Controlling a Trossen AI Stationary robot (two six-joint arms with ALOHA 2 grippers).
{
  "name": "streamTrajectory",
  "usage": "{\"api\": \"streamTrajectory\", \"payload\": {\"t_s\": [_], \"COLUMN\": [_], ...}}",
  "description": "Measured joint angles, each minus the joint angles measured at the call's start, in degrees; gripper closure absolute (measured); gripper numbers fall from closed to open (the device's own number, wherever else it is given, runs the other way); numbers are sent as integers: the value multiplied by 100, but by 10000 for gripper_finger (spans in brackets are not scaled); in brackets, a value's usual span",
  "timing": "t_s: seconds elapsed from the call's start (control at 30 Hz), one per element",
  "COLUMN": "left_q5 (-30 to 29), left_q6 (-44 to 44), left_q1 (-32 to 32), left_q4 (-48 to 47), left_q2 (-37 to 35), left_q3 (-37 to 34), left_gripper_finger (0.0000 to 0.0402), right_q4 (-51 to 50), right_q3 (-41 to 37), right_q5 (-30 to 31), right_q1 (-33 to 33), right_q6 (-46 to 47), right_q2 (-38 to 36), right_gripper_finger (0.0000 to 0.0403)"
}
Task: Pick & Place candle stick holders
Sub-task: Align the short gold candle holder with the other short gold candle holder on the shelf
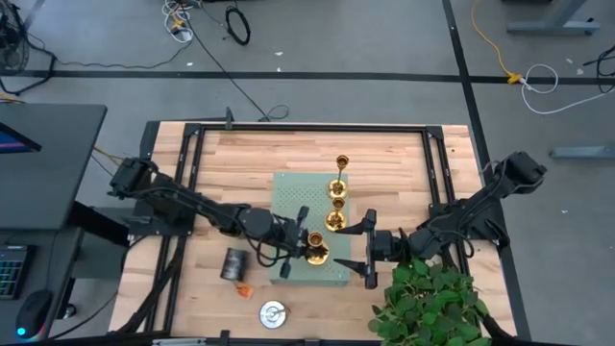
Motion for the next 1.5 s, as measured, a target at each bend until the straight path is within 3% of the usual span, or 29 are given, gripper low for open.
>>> {"api": "streamTrajectory", "payload": {"t_s": [0.27,0.57,0.87,1.27,1.5], "left_q5": [63,82,195,373,371], "left_q6": [2,0,-33,-22,-24], "left_q1": [59,72,101,116,116], "left_q4": [370,408,868,521,430], "left_q2": [-4,168,395,870,870], "left_q3": [0,0,17,631,664], "left_gripper_finger": [387,386,386,386,386], "right_q4": [458,1188,1318,1194,1159], "right_q3": [0,2,20,20,20], "right_q5": [-17,-753,-946,-952,-908], "right_q1": [-225,-489,-554,-556,-556], "right_q6": [-103,-114,-102,-63,-46], "right_q2": [273,610,640,640,640], "right_gripper_finger": [94,119,128,132,191]}}
